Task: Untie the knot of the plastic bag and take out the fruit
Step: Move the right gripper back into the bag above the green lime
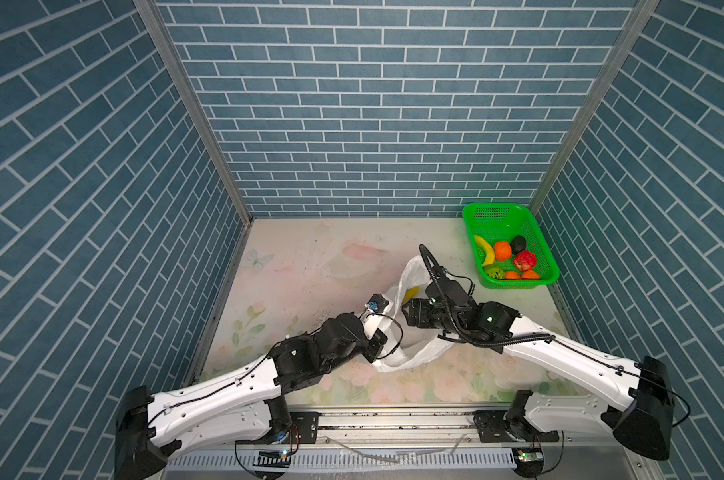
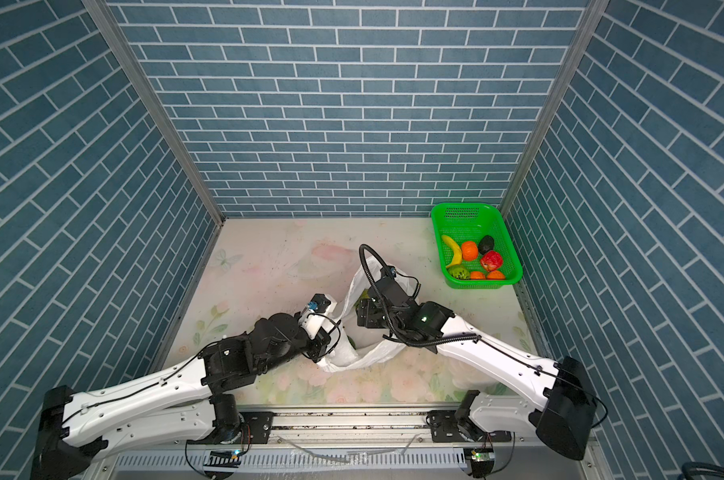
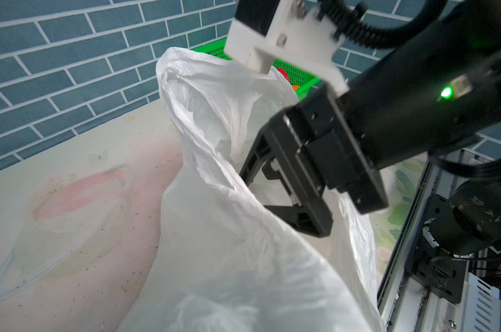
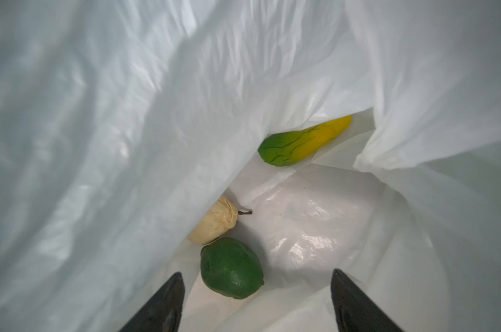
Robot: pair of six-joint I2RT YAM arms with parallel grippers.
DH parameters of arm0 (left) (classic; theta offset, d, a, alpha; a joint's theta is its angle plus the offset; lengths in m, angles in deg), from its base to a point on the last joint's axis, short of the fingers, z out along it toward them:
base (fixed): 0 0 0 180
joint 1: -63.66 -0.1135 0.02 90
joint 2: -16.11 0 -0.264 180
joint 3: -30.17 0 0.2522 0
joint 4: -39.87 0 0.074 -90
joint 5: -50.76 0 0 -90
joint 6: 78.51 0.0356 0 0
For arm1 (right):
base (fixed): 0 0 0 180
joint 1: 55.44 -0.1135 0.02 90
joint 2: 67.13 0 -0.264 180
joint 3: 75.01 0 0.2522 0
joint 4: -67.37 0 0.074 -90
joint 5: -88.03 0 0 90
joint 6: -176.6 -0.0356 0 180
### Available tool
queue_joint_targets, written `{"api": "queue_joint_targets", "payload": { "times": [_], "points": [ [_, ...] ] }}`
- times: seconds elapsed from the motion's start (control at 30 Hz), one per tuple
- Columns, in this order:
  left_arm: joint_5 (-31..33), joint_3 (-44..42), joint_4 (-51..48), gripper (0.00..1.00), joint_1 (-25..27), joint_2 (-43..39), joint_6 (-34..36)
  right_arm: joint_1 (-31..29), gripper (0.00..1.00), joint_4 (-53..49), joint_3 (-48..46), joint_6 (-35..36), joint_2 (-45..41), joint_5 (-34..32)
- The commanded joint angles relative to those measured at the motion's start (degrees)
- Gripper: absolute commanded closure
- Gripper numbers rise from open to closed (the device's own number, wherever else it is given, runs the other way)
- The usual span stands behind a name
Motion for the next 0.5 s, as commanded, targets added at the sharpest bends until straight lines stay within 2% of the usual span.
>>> {"api": "queue_joint_targets", "payload": {
  "times": [0.0,0.23,0.47],
  "points": [
    [0.86,1.81,1.02,1.0,0.4,-0.22,0.28,-0.94,0.21,7.48,-4.37,-1.34,0.58,-0.64],
    [1.63,1.73,3.02,1.0,0.39,0.31,0.2,-2.52,0.22,12.97,-11.46,-3.92,3.79,2.06],
    [1.0,2.16,4.05,1.0,0.41,1.08,0.51,-2.14,0.21,16.79,-9.12,-3.17,11.53,3.62]
  ]
}}
